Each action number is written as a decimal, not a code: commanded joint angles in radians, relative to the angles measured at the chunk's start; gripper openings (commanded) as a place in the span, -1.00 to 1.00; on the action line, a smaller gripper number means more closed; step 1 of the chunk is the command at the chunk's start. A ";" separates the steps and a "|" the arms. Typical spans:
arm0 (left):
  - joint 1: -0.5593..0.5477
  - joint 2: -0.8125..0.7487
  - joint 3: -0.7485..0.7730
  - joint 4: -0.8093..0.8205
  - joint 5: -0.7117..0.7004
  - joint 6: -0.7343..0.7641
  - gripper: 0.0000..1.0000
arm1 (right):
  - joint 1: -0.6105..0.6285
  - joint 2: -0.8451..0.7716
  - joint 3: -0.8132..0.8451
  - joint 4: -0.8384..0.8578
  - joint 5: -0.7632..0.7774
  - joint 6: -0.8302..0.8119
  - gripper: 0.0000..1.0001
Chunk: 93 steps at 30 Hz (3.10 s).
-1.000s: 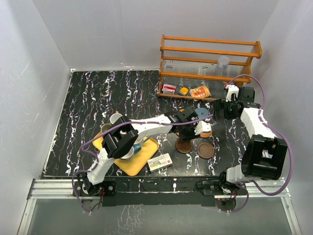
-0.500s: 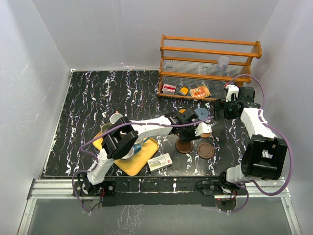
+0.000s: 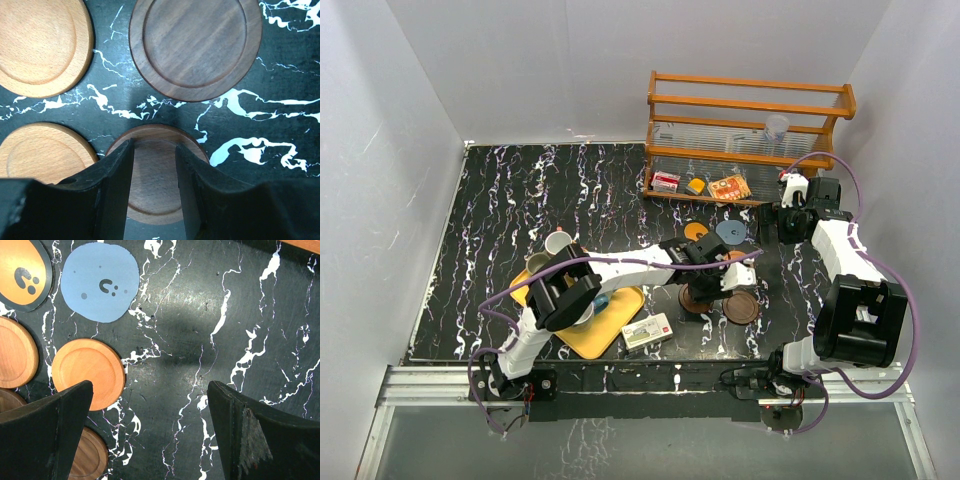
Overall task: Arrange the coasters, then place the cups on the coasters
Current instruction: Move the coaster to the center of the board.
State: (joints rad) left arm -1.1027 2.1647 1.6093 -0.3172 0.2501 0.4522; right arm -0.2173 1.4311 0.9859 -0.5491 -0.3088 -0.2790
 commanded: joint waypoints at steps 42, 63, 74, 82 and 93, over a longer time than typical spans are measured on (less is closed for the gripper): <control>-0.074 0.012 -0.086 -0.166 -0.038 -0.031 -0.22 | -0.005 0.003 0.031 0.029 0.005 -0.002 0.97; 0.018 -0.008 -0.078 -0.093 -0.148 -0.017 -0.31 | -0.006 0.011 0.032 0.027 0.005 -0.002 0.97; 0.035 -0.005 -0.068 -0.084 -0.173 -0.021 -0.32 | -0.006 0.014 0.033 0.025 0.005 -0.002 0.97; 0.049 -0.006 -0.064 -0.076 -0.184 -0.038 -0.33 | -0.006 0.015 0.032 0.026 0.005 -0.003 0.97; 0.055 -0.024 -0.073 -0.084 -0.173 -0.035 -0.33 | -0.005 0.016 0.032 0.026 0.005 -0.003 0.97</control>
State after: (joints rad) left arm -1.0740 2.1269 1.5623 -0.3031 0.1318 0.4030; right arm -0.2173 1.4467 0.9859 -0.5495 -0.3088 -0.2813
